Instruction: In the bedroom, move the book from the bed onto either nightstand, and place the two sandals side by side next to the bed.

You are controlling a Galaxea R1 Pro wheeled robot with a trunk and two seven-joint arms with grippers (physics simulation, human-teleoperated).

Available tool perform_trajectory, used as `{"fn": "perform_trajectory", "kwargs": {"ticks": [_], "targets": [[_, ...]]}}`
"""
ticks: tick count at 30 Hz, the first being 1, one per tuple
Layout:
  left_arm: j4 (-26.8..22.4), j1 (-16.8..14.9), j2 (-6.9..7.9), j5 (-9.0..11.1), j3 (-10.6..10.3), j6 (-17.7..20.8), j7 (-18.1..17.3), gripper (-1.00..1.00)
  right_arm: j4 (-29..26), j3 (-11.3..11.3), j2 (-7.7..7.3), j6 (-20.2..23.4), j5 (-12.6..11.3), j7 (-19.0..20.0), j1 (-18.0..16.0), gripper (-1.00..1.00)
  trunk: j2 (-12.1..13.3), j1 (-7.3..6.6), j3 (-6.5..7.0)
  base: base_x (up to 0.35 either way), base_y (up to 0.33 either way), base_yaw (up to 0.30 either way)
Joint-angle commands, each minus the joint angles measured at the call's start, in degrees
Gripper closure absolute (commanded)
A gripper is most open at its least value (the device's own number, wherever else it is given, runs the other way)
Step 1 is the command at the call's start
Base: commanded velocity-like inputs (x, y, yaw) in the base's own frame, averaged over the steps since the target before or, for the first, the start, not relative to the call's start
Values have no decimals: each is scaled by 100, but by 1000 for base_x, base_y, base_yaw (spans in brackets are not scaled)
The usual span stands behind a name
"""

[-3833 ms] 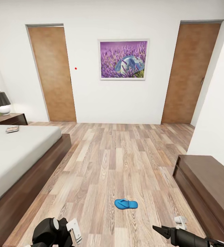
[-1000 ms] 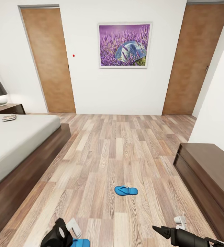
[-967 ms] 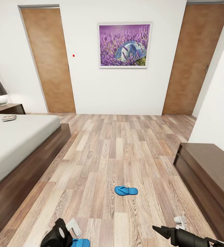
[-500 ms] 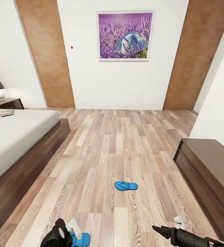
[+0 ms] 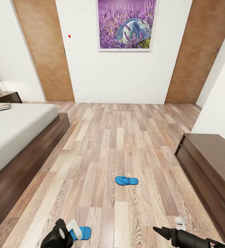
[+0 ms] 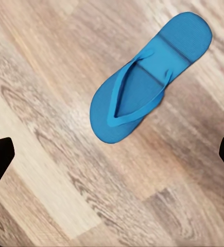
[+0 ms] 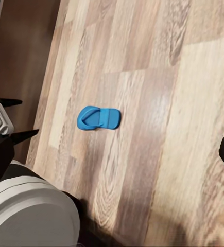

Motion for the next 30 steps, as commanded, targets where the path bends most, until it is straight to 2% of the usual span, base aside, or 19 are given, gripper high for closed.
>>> {"fn": "perform_trajectory", "kwargs": {"ticks": [1, 27, 30], "targets": [[-12, -1, -1, -60, -2, 14, -47, -100, 0, -2, -1, 40, -30, 6, -3, -100, -4, 1, -28, 0, 0, 0], [-54, -1, -1, -60, -2, 23, -33, -100, 0, -3, -1, 40, -31, 6, -2, -100, -39, 68, -604, 0, 0, 0], [-55, -2, -1, -60, -2, 27, -31, -100, 0, -4, -1, 40, -30, 6, -5, -100, -39, 68, -604, 0, 0, 0]]}}
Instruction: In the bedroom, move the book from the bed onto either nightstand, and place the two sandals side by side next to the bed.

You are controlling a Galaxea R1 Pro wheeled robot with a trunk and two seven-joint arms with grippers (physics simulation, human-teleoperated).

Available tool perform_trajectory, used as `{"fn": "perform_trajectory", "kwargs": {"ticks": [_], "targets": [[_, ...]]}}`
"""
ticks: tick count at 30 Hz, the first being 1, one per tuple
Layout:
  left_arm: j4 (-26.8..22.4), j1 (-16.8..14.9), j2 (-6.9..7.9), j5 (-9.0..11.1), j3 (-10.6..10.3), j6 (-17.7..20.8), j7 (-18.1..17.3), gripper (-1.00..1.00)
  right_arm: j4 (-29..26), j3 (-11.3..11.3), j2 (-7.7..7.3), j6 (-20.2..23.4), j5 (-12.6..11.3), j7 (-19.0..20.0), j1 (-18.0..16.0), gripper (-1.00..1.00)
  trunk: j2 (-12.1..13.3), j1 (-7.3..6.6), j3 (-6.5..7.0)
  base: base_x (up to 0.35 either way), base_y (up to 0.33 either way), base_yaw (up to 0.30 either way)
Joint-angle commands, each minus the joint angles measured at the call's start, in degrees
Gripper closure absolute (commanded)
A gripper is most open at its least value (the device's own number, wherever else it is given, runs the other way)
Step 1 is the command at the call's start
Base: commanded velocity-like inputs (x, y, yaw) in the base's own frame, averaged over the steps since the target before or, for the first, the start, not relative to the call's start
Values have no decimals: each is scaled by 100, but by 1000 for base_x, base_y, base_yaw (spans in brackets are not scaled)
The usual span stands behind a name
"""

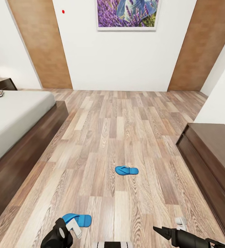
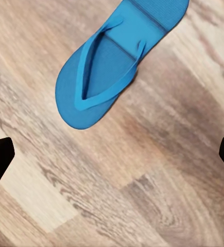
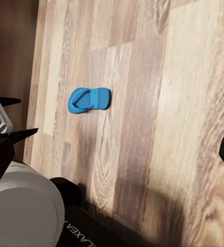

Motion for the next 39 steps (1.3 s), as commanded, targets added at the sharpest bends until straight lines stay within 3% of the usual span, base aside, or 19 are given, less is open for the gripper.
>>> {"fn": "perform_trajectory", "kwargs": {"ticks": [1, 24, 39], "targets": [[-10, -1, -1, -60, -2, 15, -47, -100, 0, -2, -1, 40, -31, 6, -3, -100, -2, -1, -5, 0, 0, 0], [-81, 0, -1, -71, -2, 24, -48, -100, 0, -1, -1, 40, -31, 6, 0, -100, -2, -1, -5, 1, -1, 0], [-81, 0, -1, -86, -2, 19, -47, -100, 0, -2, -1, 40, -33, 6, -1, -100, -2, -1, -5, 121, -45, 0]]}}
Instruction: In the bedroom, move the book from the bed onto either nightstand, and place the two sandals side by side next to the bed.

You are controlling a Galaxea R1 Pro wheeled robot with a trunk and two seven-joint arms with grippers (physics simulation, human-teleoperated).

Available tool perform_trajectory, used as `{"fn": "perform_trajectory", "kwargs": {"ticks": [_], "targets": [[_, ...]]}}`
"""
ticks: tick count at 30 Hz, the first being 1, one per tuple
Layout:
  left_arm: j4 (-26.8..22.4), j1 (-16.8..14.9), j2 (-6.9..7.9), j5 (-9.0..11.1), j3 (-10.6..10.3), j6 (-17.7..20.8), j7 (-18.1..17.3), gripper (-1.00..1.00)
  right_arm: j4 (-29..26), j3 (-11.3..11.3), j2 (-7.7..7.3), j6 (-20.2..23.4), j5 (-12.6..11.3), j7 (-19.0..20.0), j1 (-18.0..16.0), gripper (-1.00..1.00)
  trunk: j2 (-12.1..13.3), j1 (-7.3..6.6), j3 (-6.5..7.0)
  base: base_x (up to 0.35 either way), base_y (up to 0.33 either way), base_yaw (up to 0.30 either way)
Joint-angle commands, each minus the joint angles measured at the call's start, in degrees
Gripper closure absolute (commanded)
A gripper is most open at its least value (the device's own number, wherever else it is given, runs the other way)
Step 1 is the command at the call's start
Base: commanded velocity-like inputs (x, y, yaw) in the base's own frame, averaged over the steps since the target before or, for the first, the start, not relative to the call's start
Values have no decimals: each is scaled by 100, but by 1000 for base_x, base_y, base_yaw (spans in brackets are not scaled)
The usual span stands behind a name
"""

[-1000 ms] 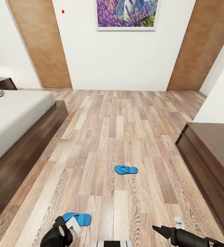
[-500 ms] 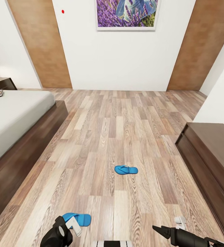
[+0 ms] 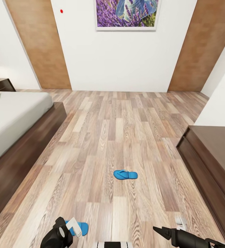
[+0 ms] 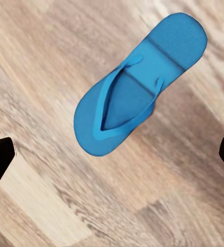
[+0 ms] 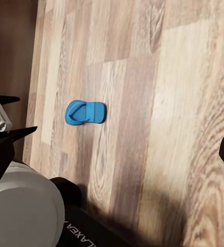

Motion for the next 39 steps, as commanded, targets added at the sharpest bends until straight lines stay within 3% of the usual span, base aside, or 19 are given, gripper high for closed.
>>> {"fn": "perform_trajectory", "kwargs": {"ticks": [1, 9, 12, 20, 23, 39], "targets": [[-10, -2, -1, -60, -2, 14, -48, -100, 0, -2, -1, 40, -31, 6, -2, -100, -2, 1, -5, 218, -1, 0], [-14, -2, 5, -83, -7, 17, -54, -100, 0, -3, -1, 40, -31, 6, -3, -100, -2, 1, -5, 63, 0, 0], [-17, -2, 7, -224, -8, 25, -56, -100, 0, -4, -1, 40, -31, 6, -2, -100, -2, 1, -5, 7, 0, 0], [-18, -3, 1, -1319, -6, 31, -96, -100, 0, -6, -7, 40, -31, 6, 0, -100, -2, 1, -5, 1, 0, 0], [-14, -2, 4, -1478, -9, 23, -104, -100, 0, -7, -8, 40, -31, 6, -1, -100, -2, 1, -5, 0, 0, 0], [-18, -3, 106, -1589, -23, -3, -117, -100, 0, -5, -1, 40, -22, 1, -3, -100, -2, 1, -5, 0, 0, 0]]}}
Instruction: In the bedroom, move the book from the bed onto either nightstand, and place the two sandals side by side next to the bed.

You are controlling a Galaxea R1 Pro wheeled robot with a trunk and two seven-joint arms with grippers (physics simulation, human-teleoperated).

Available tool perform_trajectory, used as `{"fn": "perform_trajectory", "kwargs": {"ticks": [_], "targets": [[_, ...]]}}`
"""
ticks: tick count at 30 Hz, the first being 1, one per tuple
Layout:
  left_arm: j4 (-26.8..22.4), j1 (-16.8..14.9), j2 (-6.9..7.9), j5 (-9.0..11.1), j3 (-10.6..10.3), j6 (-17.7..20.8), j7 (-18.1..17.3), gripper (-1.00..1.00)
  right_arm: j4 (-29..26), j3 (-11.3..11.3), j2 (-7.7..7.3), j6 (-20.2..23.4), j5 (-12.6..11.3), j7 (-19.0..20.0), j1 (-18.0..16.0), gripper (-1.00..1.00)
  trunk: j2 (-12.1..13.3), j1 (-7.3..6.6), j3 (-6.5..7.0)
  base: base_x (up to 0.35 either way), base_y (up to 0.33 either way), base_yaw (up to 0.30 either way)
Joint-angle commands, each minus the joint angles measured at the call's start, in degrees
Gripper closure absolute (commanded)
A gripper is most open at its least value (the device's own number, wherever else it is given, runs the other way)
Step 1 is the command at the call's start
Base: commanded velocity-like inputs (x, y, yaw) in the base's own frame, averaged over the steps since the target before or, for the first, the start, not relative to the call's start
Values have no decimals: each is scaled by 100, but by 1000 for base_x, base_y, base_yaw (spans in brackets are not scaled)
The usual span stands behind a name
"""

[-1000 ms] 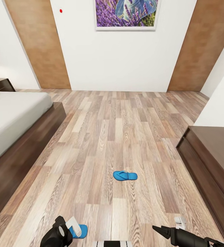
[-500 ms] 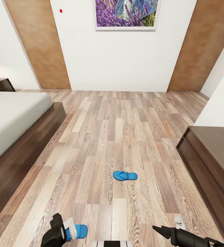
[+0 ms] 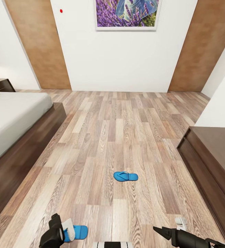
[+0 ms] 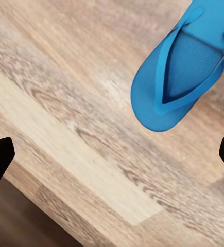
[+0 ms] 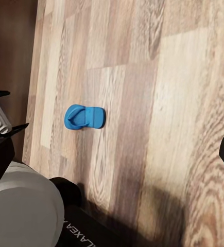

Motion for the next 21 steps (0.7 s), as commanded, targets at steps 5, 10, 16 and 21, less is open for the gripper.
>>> {"fn": "perform_trajectory", "kwargs": {"ticks": [5, 10, 16, 21], "targets": [[-10, -3, -22, -58, -16, 14, -46, -100, 0, -4, -1, 40, -30, 9, 0, -100, -2, -1, -5, 0, 0, 0], [-16, -2, -27, -53, -18, 6, -39, -100, 0, -3, -1, 40, -30, 8, 0, -100, -2, -1, -5, 0, 0, 0], [-41, -7, -82, -49, -14, 3, -14, -100, 0, -4, -1, 40, -30, 8, -1, -100, -3, 2, -27, 0, 0, 0], [-156, -23, -117, -49, -12, 4, -8, -100, 0, -6, -1, 40, -30, 9, 1, -100, -10, 14, -138, 0, 0, 0]]}}
